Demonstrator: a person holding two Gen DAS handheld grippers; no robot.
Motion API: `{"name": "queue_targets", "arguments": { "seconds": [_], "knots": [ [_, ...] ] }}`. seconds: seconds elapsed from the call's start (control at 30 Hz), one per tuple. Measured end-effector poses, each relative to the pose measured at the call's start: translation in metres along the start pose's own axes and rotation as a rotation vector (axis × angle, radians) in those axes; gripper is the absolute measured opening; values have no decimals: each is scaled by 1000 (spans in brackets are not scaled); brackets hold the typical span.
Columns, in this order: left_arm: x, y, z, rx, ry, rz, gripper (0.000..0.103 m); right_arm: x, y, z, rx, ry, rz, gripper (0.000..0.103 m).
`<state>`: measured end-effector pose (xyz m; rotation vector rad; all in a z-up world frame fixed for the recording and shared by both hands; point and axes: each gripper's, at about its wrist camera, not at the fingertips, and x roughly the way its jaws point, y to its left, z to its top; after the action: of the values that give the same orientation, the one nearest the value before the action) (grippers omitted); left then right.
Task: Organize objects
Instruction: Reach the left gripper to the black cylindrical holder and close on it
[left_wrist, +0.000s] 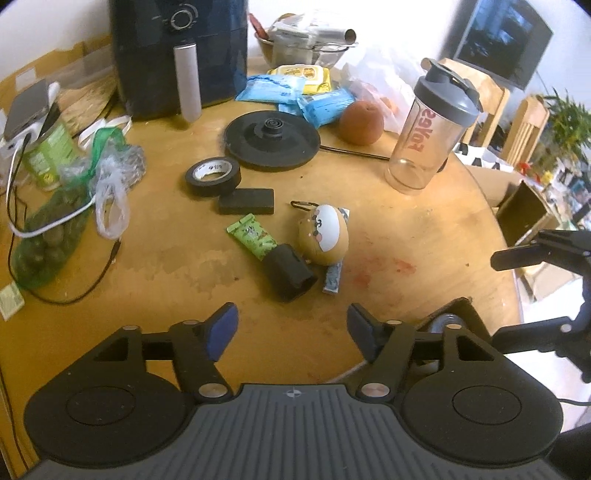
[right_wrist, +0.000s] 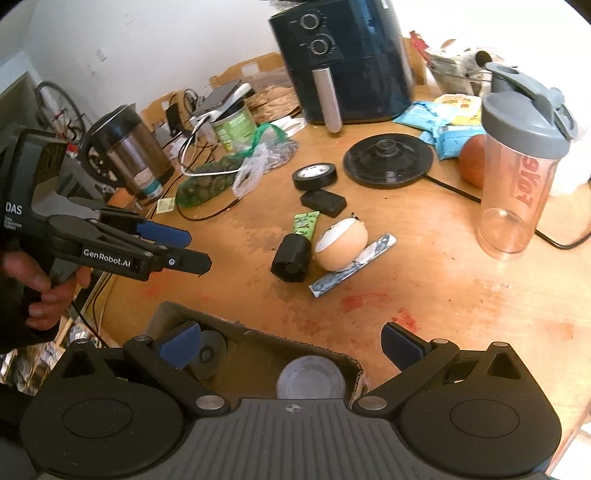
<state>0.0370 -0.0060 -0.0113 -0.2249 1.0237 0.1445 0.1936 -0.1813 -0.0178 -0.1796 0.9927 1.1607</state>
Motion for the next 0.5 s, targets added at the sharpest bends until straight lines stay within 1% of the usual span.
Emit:
{"name": "queue_targets", "arguments": {
  "seconds": [0.13,0.3,0.5],
  "knots": [
    [9,3,6,49,7,-20,67,1,0,0,26,-6,-17,103],
    [27,3,12,139,38,-4,67,2,-2,0,51,-10,-42,103],
    [47,2,17,238,72,-19,67,1,-6,-1,93,-16,-80,103]
  ]
}}
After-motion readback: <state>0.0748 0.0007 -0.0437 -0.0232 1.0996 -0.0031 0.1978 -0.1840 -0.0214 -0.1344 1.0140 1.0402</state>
